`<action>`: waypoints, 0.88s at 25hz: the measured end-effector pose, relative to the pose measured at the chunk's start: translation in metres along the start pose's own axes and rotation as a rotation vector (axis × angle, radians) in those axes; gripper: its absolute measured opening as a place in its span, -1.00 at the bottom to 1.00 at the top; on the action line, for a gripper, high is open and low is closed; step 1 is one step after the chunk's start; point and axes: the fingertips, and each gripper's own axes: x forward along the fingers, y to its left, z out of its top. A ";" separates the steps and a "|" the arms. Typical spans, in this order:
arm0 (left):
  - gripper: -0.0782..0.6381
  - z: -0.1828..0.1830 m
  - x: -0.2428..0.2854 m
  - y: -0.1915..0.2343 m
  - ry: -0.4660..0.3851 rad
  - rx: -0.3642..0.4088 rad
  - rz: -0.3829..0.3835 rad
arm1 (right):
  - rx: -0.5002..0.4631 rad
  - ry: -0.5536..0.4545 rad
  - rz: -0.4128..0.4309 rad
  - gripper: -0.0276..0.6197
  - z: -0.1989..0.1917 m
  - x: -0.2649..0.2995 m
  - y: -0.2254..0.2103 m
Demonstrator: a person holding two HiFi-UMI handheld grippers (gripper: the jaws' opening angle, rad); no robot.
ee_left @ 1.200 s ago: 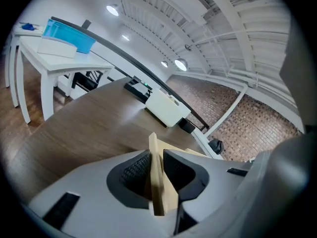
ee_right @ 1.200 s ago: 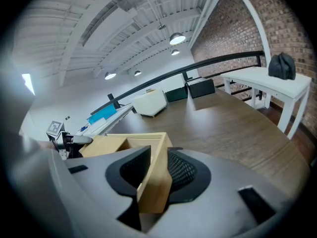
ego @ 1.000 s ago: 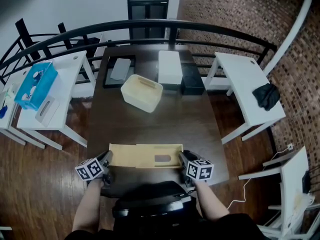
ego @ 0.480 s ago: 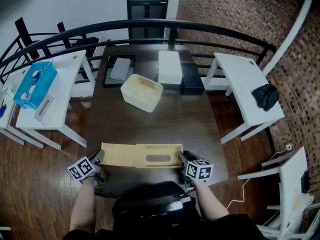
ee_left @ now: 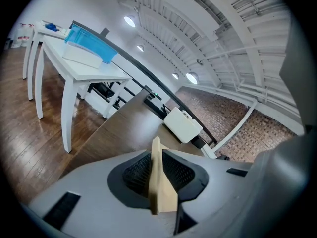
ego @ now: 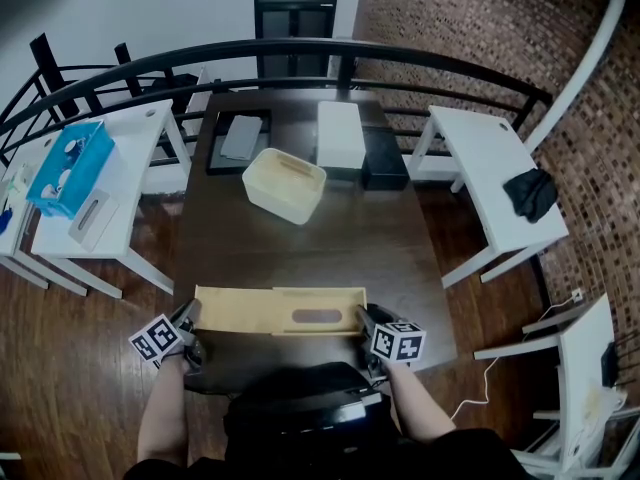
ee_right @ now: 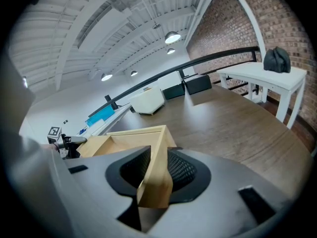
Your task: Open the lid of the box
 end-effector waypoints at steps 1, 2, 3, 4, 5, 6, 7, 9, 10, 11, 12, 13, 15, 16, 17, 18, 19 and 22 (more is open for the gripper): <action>-0.53 0.001 -0.001 0.001 -0.011 -0.005 0.003 | -0.001 -0.005 0.005 -0.58 0.002 -0.001 0.002; -0.40 0.003 -0.001 0.002 -0.023 -0.014 0.009 | -0.002 -0.011 0.008 -0.58 0.003 -0.002 0.003; -0.37 0.005 -0.002 0.004 -0.034 -0.023 0.018 | -0.002 -0.015 0.010 -0.58 0.004 -0.003 0.003; -0.36 0.006 -0.002 0.007 -0.041 -0.028 0.027 | -0.001 -0.019 0.009 -0.58 0.004 -0.003 0.002; -0.29 0.007 -0.003 0.009 -0.045 -0.028 0.035 | 0.002 -0.022 0.003 -0.58 0.003 -0.004 -0.001; -0.27 0.008 -0.003 0.011 -0.049 -0.025 0.041 | 0.004 -0.024 -0.005 -0.58 0.002 -0.004 -0.004; -0.27 0.009 -0.004 0.012 -0.054 -0.020 0.047 | 0.006 -0.028 -0.009 -0.58 0.002 -0.005 -0.005; -0.27 0.014 -0.009 0.013 -0.078 0.001 0.060 | 0.007 -0.049 0.000 -0.57 0.009 -0.010 -0.001; -0.27 0.018 -0.013 0.013 -0.098 0.015 0.065 | 0.011 -0.067 0.004 -0.58 0.015 -0.014 0.000; -0.27 0.023 -0.017 0.011 -0.122 0.032 0.067 | 0.016 -0.090 0.005 -0.57 0.022 -0.019 0.000; -0.27 0.029 -0.022 0.008 -0.152 0.053 0.064 | 0.022 -0.116 0.005 -0.58 0.029 -0.024 -0.001; -0.27 0.036 -0.027 0.003 -0.184 0.077 0.057 | 0.026 -0.145 0.001 -0.58 0.037 -0.031 -0.003; -0.27 0.051 -0.038 -0.009 -0.246 0.126 0.032 | 0.033 -0.208 -0.017 -0.58 0.056 -0.048 -0.009; -0.27 0.057 -0.042 -0.015 -0.273 0.152 0.016 | 0.035 -0.243 -0.028 -0.58 0.067 -0.058 -0.013; -0.29 0.064 -0.046 -0.022 -0.297 0.182 -0.001 | 0.037 -0.280 -0.037 -0.58 0.077 -0.068 -0.017; -0.33 0.071 -0.051 -0.032 -0.322 0.216 -0.019 | 0.037 -0.319 -0.044 -0.58 0.088 -0.080 -0.020; -0.34 0.078 -0.057 -0.045 -0.349 0.254 -0.037 | 0.031 -0.361 -0.047 -0.58 0.100 -0.091 -0.022; -0.44 0.097 -0.076 -0.085 -0.429 0.373 -0.094 | 0.002 -0.480 -0.074 -0.71 0.131 -0.126 -0.025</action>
